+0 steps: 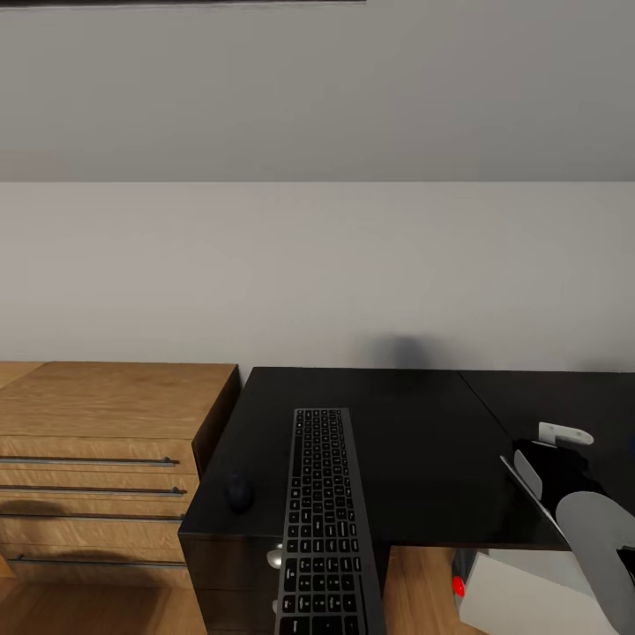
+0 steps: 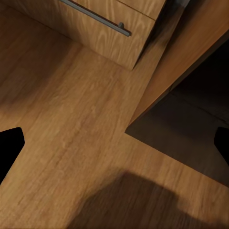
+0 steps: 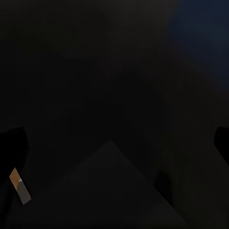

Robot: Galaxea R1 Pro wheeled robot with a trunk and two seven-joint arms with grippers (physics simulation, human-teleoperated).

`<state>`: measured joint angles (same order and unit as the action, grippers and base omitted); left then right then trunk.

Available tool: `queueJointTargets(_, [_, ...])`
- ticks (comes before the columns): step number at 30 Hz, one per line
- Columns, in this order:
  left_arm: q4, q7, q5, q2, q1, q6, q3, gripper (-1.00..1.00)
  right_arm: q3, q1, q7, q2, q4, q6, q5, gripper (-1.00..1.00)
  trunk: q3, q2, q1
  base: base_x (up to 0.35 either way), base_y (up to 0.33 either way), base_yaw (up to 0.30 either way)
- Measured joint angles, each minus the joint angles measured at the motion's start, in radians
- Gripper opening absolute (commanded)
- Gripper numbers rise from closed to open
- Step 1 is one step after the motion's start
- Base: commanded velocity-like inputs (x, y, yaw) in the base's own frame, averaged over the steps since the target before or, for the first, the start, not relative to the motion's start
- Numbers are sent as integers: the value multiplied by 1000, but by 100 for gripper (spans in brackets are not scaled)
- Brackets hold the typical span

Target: In the bedroom, organize the workspace by keeping the computer under the desk, ensuring the monitor is on the desk, placing the keyboard on the desk next to the monitor, placing the mouse on the desk next to the keyboard, moving the folder from the swivel chair onto the desk next to the mouse, stacking the notebook on top of the folder with the pen on top of the notebook, and positioning the swivel chair next to the desk.

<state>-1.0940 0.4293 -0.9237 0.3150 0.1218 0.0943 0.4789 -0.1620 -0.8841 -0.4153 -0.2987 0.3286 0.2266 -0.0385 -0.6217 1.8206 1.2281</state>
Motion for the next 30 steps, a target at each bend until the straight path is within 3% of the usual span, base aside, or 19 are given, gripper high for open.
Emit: queueJointTargets(30, [4,0,-3,0,0,0,0,100,0,0,1,1,9,17,-2,100,0,0,0,-43,0,0])
